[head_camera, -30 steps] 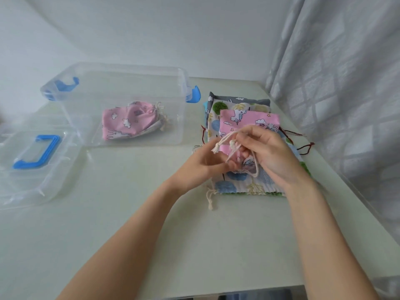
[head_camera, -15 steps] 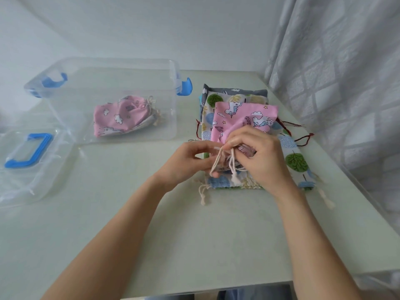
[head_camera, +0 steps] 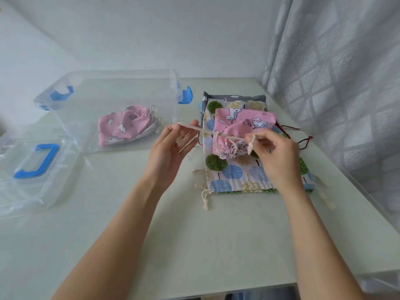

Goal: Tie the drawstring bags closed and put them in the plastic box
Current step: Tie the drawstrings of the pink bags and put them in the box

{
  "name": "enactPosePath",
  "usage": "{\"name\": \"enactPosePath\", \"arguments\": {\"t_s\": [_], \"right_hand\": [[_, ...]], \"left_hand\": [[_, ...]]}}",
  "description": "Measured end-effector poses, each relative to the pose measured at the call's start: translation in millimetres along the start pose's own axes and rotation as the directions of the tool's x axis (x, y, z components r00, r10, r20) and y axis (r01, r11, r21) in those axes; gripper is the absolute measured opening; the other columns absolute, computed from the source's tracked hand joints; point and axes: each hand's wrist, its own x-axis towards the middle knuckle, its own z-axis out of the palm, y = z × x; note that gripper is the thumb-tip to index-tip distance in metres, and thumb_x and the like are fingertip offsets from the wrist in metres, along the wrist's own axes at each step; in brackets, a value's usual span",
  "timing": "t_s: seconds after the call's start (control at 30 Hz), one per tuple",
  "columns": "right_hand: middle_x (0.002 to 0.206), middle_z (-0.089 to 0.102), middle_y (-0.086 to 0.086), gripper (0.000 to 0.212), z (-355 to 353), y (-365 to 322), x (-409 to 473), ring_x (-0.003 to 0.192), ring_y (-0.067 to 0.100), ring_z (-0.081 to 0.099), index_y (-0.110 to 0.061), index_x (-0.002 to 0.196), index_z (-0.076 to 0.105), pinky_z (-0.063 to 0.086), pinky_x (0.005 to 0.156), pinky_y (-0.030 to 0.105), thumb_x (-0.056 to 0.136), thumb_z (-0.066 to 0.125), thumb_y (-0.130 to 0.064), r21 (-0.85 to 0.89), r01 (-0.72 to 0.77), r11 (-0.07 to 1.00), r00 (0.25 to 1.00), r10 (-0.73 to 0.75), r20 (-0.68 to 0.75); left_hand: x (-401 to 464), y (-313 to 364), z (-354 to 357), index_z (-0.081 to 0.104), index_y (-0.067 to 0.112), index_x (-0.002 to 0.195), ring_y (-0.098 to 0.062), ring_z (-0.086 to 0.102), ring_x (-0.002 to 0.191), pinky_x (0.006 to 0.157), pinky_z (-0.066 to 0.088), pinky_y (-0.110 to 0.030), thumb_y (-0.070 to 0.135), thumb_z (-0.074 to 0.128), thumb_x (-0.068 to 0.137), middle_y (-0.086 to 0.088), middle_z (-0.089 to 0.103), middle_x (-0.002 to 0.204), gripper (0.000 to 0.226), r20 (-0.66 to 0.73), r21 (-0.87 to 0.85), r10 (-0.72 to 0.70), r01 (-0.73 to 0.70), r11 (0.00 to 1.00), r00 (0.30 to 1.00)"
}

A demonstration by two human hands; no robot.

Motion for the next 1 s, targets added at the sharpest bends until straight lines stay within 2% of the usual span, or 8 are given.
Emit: {"name": "enactPosePath", "arguments": {"t_s": [0.13,0.27,0.4,0.5,0.6,0.73,0.87,1.0], "right_hand": [[0.090,0.072,-0.001,0.015,-2.7,-4.4,0.6,0.084,0.011,0.068,-0.013,0.090,0.068,0.052,0.079,0.022,0.089,0.061,-0.027,0.266,-0.262,0.928,0.964,0.264,0.029],[0.083,0.072,-0.001,0.018,-6.4,-6.0,1.4,0.079,0.011,0.070,-0.010,0.094,0.066,0.051,0.068,0.019,0.093,0.056,-0.024,0.402,-0.331,0.854,0.932,0.363,-0.004],[0.066,0.070,-0.008,0.016,-6.7,-1.7,1.6,0.069,0.006,0.067,-0.020,0.081,0.065,0.045,0.059,0.014,0.092,0.058,-0.028,0.378,-0.335,0.863,0.918,0.390,-0.075],[0.064,0.067,-0.007,0.023,-9.4,7.4,2.2,0.069,0.016,0.065,-0.023,0.070,0.062,0.047,0.067,0.029,0.092,0.058,-0.032,0.263,-0.354,0.897,0.911,0.395,-0.121],[0.063,0.067,-0.002,0.030,-11.7,16.4,-0.3,0.065,0.019,0.065,-0.022,0.061,0.060,0.054,0.075,0.041,0.089,0.060,-0.033,-0.013,-0.369,0.929,0.929,0.368,-0.037],[0.059,0.065,0.005,0.051,-12.6,21.6,-4.3,0.060,0.023,0.059,-0.009,0.058,0.058,0.047,0.060,0.034,0.080,0.061,-0.055,-0.457,-0.324,0.828,0.937,0.347,-0.036],[0.062,0.061,-0.007,0.034,-11.0,8.4,-5.2,0.058,0.009,0.053,-0.015,0.065,0.059,0.044,0.058,0.026,0.077,0.070,-0.045,-0.223,-0.120,0.968,0.975,0.157,0.157],[0.079,0.067,-0.008,0.016,1.2,1.1,-12.2,0.075,0.003,0.061,-0.024,0.072,0.065,0.048,0.070,0.019,0.069,0.081,-0.026,-0.117,0.017,0.993,0.862,0.044,0.505]], "left_hand": [[-1.7,2.0,4.0,0.047,0.015,0.078,-0.014,0.069,0.076,0.083,0.056,-0.031,0.017,0.036,0.097,0.004,0.063,0.064,0.022,0.045,-0.181,-0.060,0.067,0.981,0.997],[-3.2,-1.0,3.2,0.042,0.016,0.076,-0.005,0.037,0.042,0.077,0.056,-0.027,0.015,0.037,0.097,0.010,0.034,0.051,0.022,0.027,0.015,-0.116,0.116,0.993,0.993],[-5.0,-3.3,2.9,0.043,0.012,0.073,-0.004,0.023,0.039,0.064,0.056,-0.025,0.006,0.039,0.095,0.011,0.025,0.049,0.023,-0.064,0.271,-0.124,0.137,0.953,0.990],[-3.4,-5.3,0.3,0.046,0.011,0.072,-0.003,0.024,0.039,0.054,0.053,-0.024,0.003,0.042,0.093,0.010,0.026,0.048,0.023,-0.135,0.398,-0.099,0.145,0.906,0.986],[-3.5,-11.5,-5.4,0.052,0.011,0.075,-0.005,0.034,0.043,0.053,0.054,-0.024,0.005,0.047,0.092,0.003,0.036,0.054,0.019,-0.127,0.678,-0.012,0.096,0.729,0.992],[-8.7,-17.5,-10.7,0.062,0.025,0.089,-0.013,0.054,0.066,0.067,0.054,-0.026,0.021,0.064,0.086,0.002,0.057,0.079,0.006,0.085,0.884,0.023,-0.086,0.460,0.996],[-10.8,-14.9,-12.9,0.068,0.034,0.084,-0.006,0.058,0.074,0.074,0.048,-0.025,0.034,0.076,0.073,0.012,0.059,0.091,0.014,0.237,0.935,-0.002,-0.228,0.271,0.971],[-12.5,-15.3,-11.7,0.066,0.039,0.077,-0.004,0.055,0.084,0.076,0.045,-0.027,0.045,0.078,0.068,0.017,0.060,0.084,0.016,0.290,0.951,-0.003,-0.288,0.109,0.957]]}}
